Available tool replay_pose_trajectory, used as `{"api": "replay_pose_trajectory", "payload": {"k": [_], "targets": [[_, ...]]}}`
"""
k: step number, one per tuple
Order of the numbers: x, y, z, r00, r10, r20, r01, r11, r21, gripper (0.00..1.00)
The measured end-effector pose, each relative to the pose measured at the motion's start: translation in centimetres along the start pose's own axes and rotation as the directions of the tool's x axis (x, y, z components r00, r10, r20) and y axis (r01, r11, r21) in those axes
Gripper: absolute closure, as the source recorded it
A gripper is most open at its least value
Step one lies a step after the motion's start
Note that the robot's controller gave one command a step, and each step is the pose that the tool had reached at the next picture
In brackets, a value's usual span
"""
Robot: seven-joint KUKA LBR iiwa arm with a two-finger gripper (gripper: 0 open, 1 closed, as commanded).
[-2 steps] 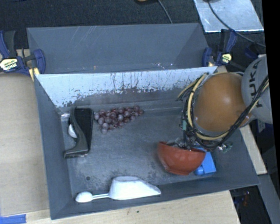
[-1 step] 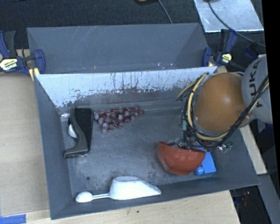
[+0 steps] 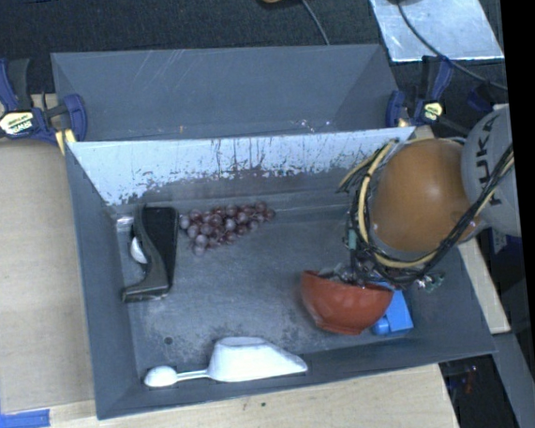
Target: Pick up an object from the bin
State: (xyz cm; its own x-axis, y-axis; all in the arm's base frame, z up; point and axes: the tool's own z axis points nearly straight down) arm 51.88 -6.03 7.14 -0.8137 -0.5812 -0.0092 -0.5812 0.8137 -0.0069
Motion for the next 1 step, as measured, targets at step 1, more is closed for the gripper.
{"api": "replay_pose_trajectory", "payload": {"k": [1], "targets": [[0.00,0.00,0.00,1.000,0.000,0.000,0.000,1.000,0.000,1.00]]}}
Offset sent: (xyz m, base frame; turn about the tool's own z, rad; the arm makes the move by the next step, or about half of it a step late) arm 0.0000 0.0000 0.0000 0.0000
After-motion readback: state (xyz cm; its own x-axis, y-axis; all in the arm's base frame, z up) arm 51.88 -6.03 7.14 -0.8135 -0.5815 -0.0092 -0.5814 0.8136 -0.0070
